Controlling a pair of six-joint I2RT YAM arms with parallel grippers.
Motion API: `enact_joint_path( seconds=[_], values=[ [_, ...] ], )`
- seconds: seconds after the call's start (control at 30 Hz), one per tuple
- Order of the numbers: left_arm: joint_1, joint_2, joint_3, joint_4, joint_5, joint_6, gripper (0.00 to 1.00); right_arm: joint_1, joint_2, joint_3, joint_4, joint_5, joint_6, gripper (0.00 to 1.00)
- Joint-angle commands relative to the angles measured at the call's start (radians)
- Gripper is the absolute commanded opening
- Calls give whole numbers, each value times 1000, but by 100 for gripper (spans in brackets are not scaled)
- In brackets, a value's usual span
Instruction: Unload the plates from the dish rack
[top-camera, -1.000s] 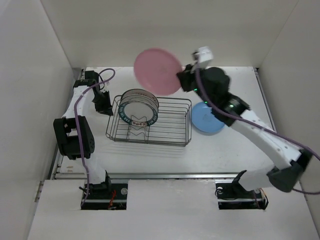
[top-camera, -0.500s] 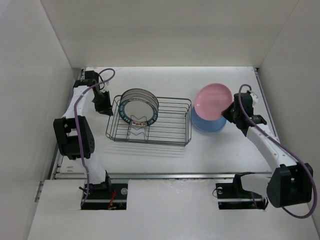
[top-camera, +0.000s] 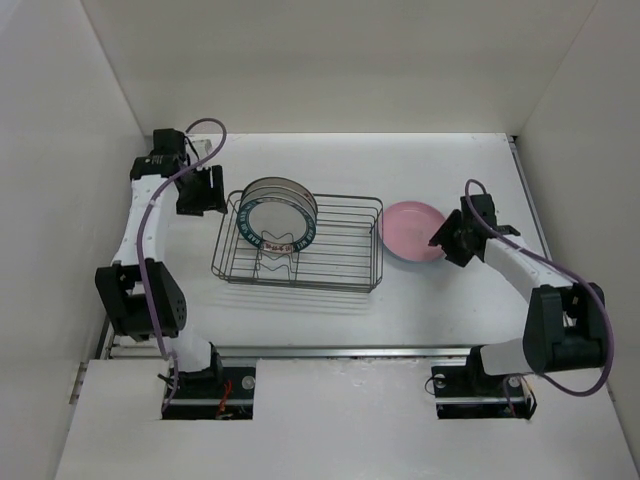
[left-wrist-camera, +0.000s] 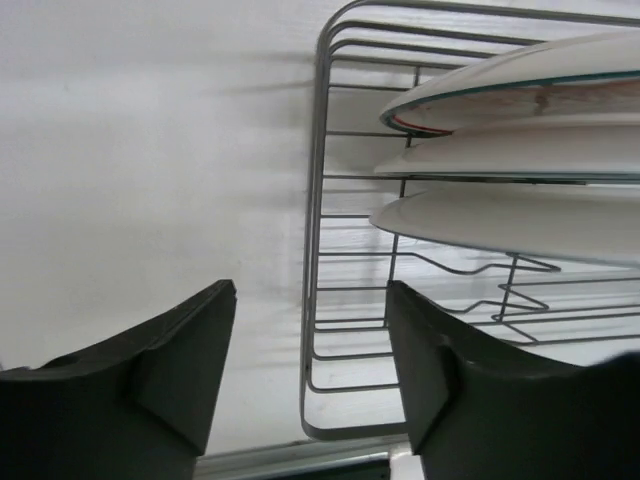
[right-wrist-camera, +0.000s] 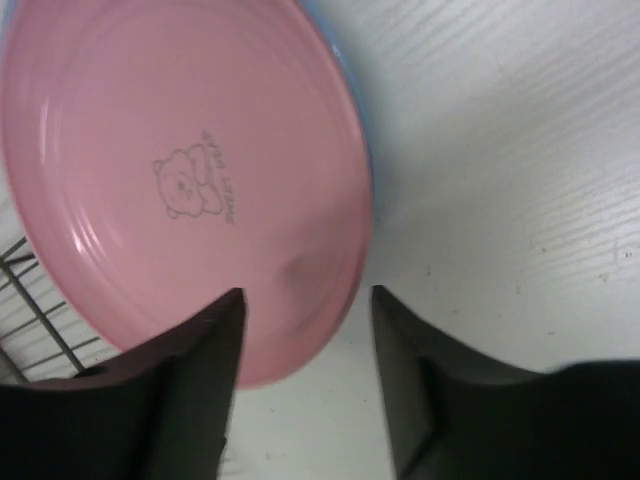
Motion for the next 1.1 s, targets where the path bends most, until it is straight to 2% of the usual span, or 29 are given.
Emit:
enact_joint_path(
  seconds=[0.0,0.07,0.1,0.13,0.2,0.23,0.27,0.3,0.33,0.43,0.5,0.53,0.63,0.8,0.83,0.9,1.0,1.07],
  values=[
    [-16,-110,42,21,25,138,61,-9,6,53,-3,-11,-43,65],
    [-39,-157,42,30,116,222,76,-9,15,87,-14,-27,-69,76],
    [-68,-169,42,30,137,298,83,-9,15,104,-27,-28,-81,77],
    [-83,-179,42,39,165,330,98,-9,15,124,-69,-11,-97,77],
    [-134,-179,69,24,177,392,100,31,2,185,-115,128,-110,79],
    [-152,-150,98,-9,177,455,100,71,-20,216,-161,250,-111,80],
    [-171,-150,98,-30,177,486,100,71,-20,216,-179,252,-111,80],
    [-191,-116,129,-49,160,512,100,112,-49,236,-192,349,-111,80],
    [-232,-98,143,-65,144,531,100,135,-66,236,-192,382,-120,80],
    [-280,-35,178,-86,76,562,100,217,-134,236,-126,338,-187,80],
    [-310,-7,190,-96,64,575,100,254,-159,205,-1,244,-270,80],
    [-310,22,206,-96,55,587,95,264,-159,194,38,109,-290,80],
    [-336,70,235,-137,35,598,82,274,-104,197,121,-85,-290,80],
    [-347,145,282,-175,16,586,53,298,116,295,130,-201,-279,80],
    [-347,145,292,-175,5,586,42,307,144,311,130,-215,-279,80],
    [-347,154,292,-175,5,577,31,316,213,351,139,-251,-270,80],
    [-347,154,283,-175,-4,568,26,317,282,381,140,-271,-250,80],
    [-347,154,282,-175,-4,568,35,317,293,392,149,-272,-239,80]
  ],
)
